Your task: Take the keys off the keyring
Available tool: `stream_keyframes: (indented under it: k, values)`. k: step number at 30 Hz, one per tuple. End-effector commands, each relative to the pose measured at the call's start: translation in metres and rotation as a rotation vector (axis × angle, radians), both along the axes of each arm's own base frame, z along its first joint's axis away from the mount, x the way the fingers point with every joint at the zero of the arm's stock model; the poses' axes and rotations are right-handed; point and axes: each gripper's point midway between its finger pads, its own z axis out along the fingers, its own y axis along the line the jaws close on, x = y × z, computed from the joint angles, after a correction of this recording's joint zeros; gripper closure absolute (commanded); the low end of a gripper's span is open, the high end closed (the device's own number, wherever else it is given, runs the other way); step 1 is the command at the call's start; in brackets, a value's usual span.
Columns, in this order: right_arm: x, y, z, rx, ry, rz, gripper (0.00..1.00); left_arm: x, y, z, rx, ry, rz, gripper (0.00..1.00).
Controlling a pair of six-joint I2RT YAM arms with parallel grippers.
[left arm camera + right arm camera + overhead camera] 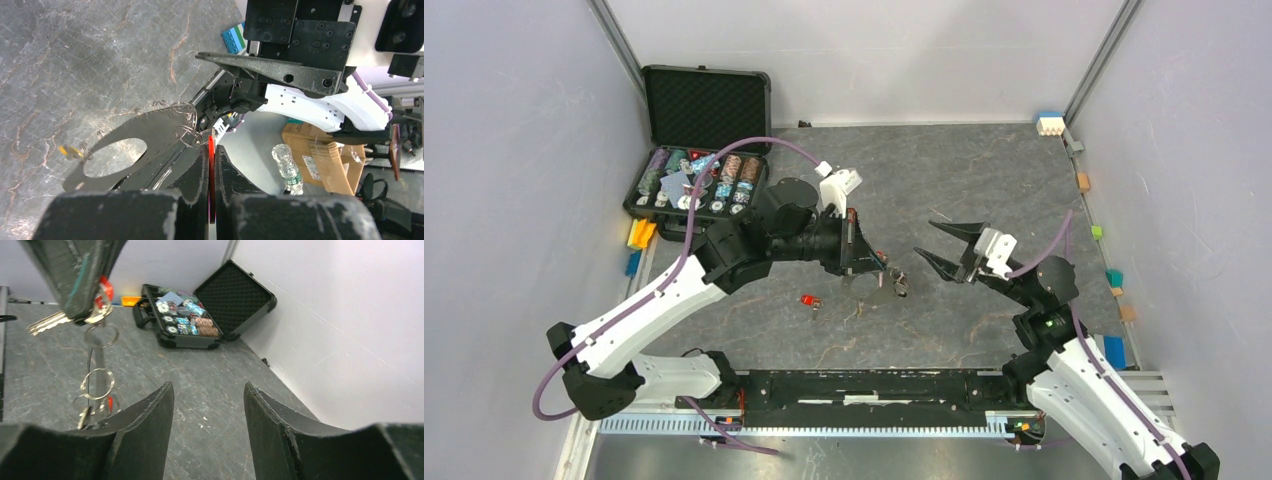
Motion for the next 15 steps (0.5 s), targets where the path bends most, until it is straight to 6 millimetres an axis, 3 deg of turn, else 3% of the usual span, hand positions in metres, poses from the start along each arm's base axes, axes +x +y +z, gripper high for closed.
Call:
stream_keyframes:
  k: [1,5,15]
  values:
    - [-0.022,0.009,0.008,-0.006,-0.093,0.111,0.41,-0.011,0.007,0.029,-0.015,-0.118,-0.113,0.98]
    - [-0.036,0.016,0.004,-0.023,-0.112,0.202,0.41,-0.016,0.01,0.029,0.024,-0.15,-0.18,0.98]
    - [-0.043,0.024,0.001,-0.01,-0.086,0.279,0.43,-0.028,0.013,0.023,0.075,-0.183,-0.308,0.98]
